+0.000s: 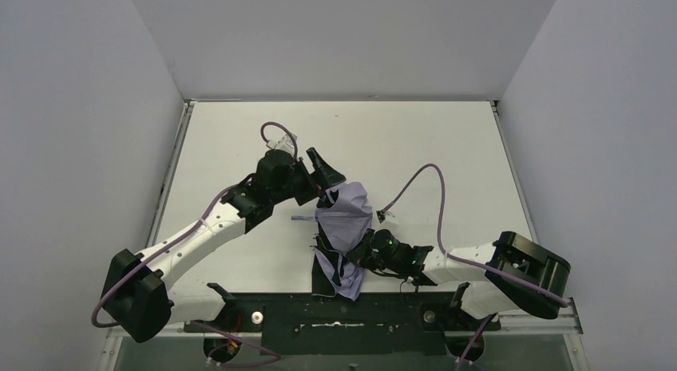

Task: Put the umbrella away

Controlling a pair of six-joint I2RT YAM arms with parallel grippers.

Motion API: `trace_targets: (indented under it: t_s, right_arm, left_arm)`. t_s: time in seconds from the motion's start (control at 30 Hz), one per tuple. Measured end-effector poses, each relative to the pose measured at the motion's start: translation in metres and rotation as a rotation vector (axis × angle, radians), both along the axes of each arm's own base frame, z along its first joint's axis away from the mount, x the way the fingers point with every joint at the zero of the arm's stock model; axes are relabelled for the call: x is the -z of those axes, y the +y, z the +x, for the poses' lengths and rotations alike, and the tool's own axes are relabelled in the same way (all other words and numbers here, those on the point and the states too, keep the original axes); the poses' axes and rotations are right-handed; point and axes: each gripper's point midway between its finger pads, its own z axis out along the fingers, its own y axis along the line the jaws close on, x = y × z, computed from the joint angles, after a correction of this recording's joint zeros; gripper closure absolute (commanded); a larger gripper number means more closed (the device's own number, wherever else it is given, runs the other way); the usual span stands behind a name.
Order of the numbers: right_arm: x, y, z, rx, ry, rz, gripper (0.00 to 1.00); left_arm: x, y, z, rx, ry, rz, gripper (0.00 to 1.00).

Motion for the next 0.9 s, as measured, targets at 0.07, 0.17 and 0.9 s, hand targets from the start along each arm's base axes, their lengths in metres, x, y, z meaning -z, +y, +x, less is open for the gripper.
trace_targets:
  t_s: [0.07, 0.17, 0.9]
  right_arm:
    - [0.000, 0.000, 0.000, -0.001, 0.000, 0.000, 1.00]
    - [0.000, 0.000, 0.000, 0.000, 0.000, 0.000, 1.00]
    - [0.000, 0.004, 0.002, -0.002, -0.001, 0.007, 1.00]
  left_arm:
    - [0.002, -0.005, 0.002, -0.016, 0.037, -0.036, 0.13]
    - [0.003, -0.009, 0.003, -0.044, 0.088, -0.081, 0.13]
    - [0.023, -0.032, -0.004, -0.118, 0.313, -0.163, 0.22]
